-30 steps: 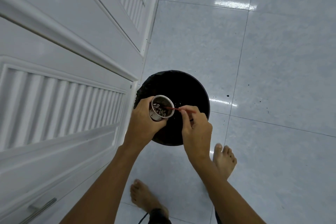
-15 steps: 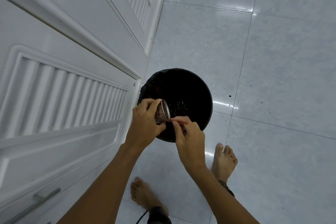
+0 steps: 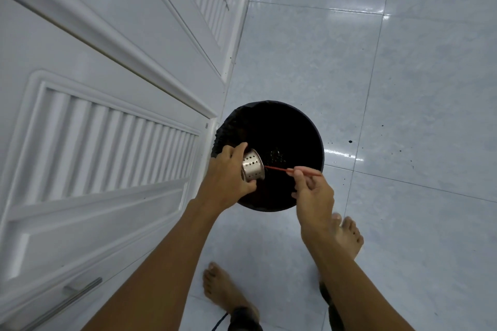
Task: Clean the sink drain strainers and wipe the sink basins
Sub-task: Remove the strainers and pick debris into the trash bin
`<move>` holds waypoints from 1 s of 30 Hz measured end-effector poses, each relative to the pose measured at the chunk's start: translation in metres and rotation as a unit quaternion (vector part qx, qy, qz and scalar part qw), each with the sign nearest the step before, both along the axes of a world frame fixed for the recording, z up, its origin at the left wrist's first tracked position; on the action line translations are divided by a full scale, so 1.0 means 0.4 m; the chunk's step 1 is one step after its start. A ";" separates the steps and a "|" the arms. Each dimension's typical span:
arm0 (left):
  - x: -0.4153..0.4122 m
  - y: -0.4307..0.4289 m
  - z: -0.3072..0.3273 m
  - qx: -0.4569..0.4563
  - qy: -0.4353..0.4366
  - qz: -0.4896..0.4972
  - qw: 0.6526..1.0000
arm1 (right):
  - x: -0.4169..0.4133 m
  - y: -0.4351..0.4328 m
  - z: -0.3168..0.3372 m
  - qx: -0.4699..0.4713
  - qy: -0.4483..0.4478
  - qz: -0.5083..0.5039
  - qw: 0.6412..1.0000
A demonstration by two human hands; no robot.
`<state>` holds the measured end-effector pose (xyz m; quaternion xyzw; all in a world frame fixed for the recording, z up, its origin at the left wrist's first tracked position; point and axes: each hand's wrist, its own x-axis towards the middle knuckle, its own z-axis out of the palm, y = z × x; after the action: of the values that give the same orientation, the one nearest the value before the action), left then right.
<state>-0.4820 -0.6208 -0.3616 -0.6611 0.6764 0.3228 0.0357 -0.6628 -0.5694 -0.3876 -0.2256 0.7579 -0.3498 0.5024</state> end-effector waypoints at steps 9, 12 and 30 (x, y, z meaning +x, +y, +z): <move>0.000 -0.021 -0.036 0.024 0.100 0.069 0.992 | -0.011 -0.028 0.007 -0.001 -0.023 -0.034 0.999; -0.003 -0.022 -0.039 0.016 0.131 0.077 0.988 | 0.015 -0.011 0.027 0.013 -0.034 0.010 0.999; 0.002 -0.020 0.000 -0.010 0.168 0.113 0.979 | 0.044 -0.005 0.064 0.021 -0.017 -0.031 0.999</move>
<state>-0.4810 -0.6287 -0.3616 -0.6696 0.5971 0.4246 -0.1216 -0.6452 -0.5714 -0.3619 -0.1856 0.7633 -0.3526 0.5085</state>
